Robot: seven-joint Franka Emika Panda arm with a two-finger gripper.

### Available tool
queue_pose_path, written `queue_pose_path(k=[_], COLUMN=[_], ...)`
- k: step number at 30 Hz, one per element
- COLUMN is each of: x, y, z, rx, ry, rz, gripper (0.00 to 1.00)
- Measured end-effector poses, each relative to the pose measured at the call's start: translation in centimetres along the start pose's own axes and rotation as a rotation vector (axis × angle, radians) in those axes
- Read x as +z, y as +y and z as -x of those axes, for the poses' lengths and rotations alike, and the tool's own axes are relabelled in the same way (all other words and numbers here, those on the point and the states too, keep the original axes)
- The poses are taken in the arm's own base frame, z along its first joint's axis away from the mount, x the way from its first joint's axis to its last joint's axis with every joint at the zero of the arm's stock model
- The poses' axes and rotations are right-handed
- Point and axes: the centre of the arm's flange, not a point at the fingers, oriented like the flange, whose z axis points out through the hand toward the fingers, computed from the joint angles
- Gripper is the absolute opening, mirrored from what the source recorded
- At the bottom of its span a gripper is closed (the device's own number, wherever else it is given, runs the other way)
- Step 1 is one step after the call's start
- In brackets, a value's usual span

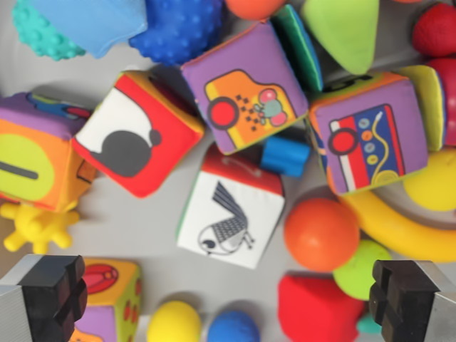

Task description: Pick an object from the bin

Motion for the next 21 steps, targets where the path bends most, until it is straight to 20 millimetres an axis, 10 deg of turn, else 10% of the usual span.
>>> queue_pose_path(k=[21], x=[1.4], y=[-1.1], z=[2.0], rx=[0.18], ry=[0.004], rz=[-0.005], gripper=[1.0])
